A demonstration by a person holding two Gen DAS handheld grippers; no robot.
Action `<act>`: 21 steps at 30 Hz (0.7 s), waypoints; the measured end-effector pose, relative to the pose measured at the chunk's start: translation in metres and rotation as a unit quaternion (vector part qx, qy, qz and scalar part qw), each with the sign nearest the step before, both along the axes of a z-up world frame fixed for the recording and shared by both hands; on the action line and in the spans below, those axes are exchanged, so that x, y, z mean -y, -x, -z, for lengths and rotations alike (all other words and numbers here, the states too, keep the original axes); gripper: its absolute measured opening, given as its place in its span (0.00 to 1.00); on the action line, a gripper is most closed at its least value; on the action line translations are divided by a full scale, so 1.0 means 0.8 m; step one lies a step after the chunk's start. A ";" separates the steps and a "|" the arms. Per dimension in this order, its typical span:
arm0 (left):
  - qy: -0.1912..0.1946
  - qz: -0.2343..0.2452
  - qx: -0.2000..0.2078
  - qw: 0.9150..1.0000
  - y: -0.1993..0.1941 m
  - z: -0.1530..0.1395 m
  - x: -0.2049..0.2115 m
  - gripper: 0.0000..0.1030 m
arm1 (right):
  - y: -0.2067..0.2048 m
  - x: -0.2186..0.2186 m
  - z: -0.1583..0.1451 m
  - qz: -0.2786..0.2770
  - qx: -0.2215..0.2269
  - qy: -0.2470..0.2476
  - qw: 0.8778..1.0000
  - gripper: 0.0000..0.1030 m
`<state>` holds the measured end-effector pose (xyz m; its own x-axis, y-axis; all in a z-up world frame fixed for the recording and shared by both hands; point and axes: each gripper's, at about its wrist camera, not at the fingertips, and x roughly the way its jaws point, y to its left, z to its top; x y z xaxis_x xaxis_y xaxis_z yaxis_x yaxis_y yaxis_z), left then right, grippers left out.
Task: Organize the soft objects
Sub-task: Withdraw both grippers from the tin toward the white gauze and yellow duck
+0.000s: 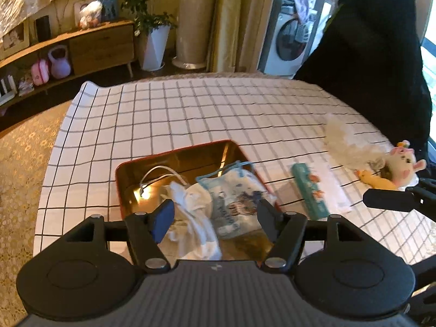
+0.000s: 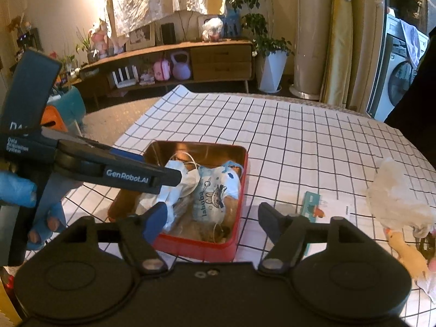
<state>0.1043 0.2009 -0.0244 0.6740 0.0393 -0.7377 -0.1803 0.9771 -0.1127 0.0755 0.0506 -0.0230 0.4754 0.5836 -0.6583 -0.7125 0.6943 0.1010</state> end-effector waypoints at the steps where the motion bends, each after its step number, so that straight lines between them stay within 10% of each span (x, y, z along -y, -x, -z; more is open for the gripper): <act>1: -0.001 0.005 0.007 1.000 0.003 -0.005 0.006 0.68 | 0.002 0.007 -0.003 0.002 0.001 -0.004 1.000 0.75; 21: 0.025 0.120 0.062 0.990 -0.015 -0.039 0.159 0.92 | 0.011 0.175 -0.019 0.075 0.050 -0.046 0.995 0.95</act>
<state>0.1165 0.0739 0.0068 0.7456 -0.1675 -0.6450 0.0754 0.9829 -0.1681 0.0670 -0.0892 -0.0081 0.6225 0.5566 -0.5502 -0.6106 0.7852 0.1035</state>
